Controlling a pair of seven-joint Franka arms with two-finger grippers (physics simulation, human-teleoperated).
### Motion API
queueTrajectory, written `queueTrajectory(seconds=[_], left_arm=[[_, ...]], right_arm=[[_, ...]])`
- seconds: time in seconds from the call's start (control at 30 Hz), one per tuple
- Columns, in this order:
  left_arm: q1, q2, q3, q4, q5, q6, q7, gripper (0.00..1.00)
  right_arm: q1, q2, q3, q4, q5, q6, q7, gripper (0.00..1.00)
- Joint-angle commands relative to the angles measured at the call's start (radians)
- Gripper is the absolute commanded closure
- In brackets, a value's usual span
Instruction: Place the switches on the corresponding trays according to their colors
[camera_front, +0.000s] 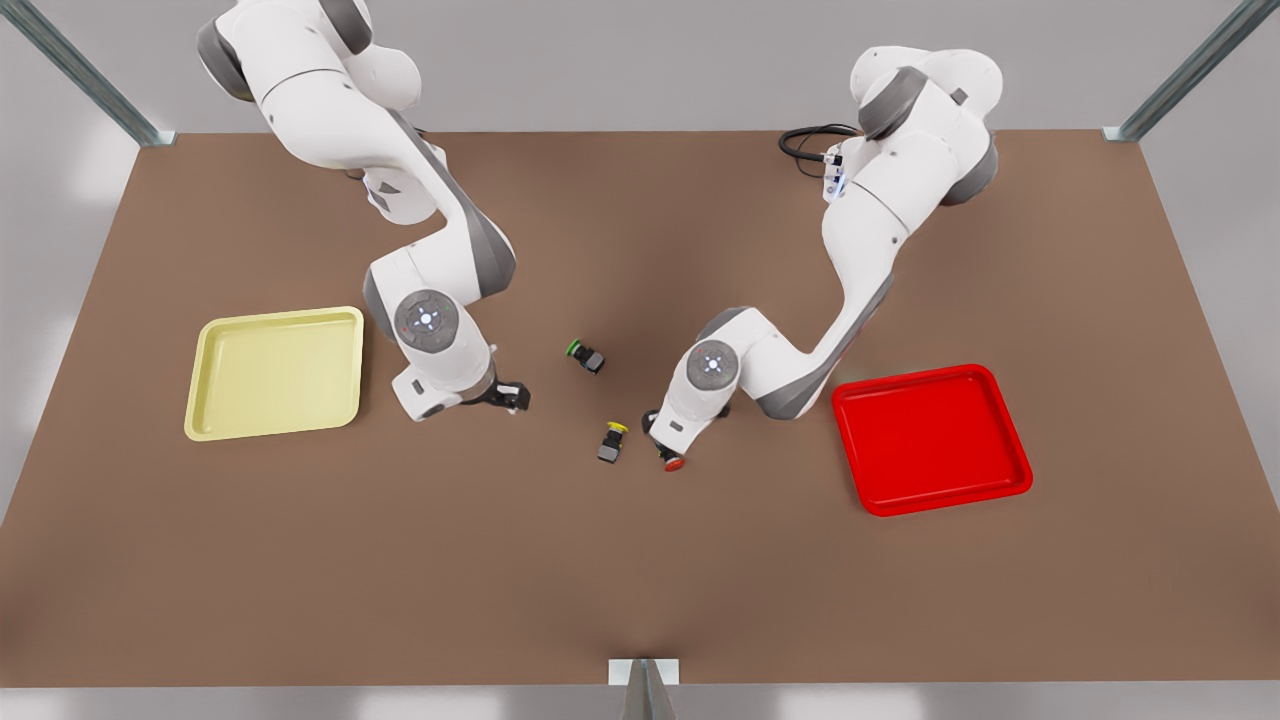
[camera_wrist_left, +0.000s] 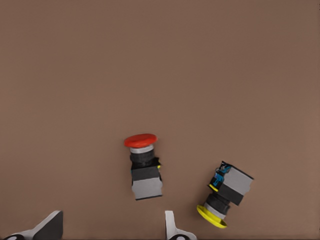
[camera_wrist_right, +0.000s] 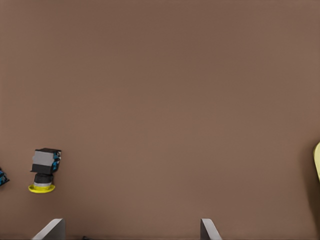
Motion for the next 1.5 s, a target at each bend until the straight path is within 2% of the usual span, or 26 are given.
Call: queueTrajectory(seconds=[0.0,0.17,0.33,0.5,0.7,0.87,0.9,1.03,1.13,1.47], left_arm=[[-0.003,0.007,0.000,0.002,0.069,0.001,-0.002,0.01],[-0.025,0.106,0.000,0.120,0.150,0.002,-0.023,0.01],[-0.019,0.115,0.000,0.080,0.184,0.002,-0.008,0.03],[-0.025,0.140,0.001,0.070,0.187,0.093,-0.036,0.05],[-0.031,0.139,0.000,0.065,0.212,0.070,-0.091,0.15],[-0.031,0.142,0.001,0.059,0.261,0.084,-0.102,0.16],[-0.031,0.145,0.001,0.059,0.268,0.085,-0.102,0.20],[-0.031,0.154,0.003,0.056,0.268,0.091,-0.106,0.24],[-0.031,0.152,0.003,0.057,0.268,0.088,-0.109,0.41],[-0.031,0.148,0.001,0.048,0.255,0.075,-0.138,0.45]], right_arm=[[0.000,-0.002,0.000,0.000,0.000,-0.003,0.000,0.00],[0.009,-0.008,0.002,0.011,0.000,-0.020,0.000,0.00],[0.011,-0.008,0.003,0.011,-0.003,-0.026,-0.003,0.00],[0.009,0.006,0.003,0.009,-0.008,-0.016,-0.003,0.00],[0.008,0.010,0.002,0.011,-0.018,-0.014,-0.005,0.00],[0.006,0.015,0.002,0.011,-0.018,-0.010,-0.005,0.00],[0.006,0.015,0.002,0.011,-0.021,-0.010,-0.005,0.00],[0.006,0.015,0.002,0.011,-0.021,-0.011,-0.005,0.00],[0.008,0.015,0.002,0.012,-0.021,-0.009,-0.005,0.00],[0.009,0.013,0.003,0.020,-0.018,-0.011,-0.005,0.00]])
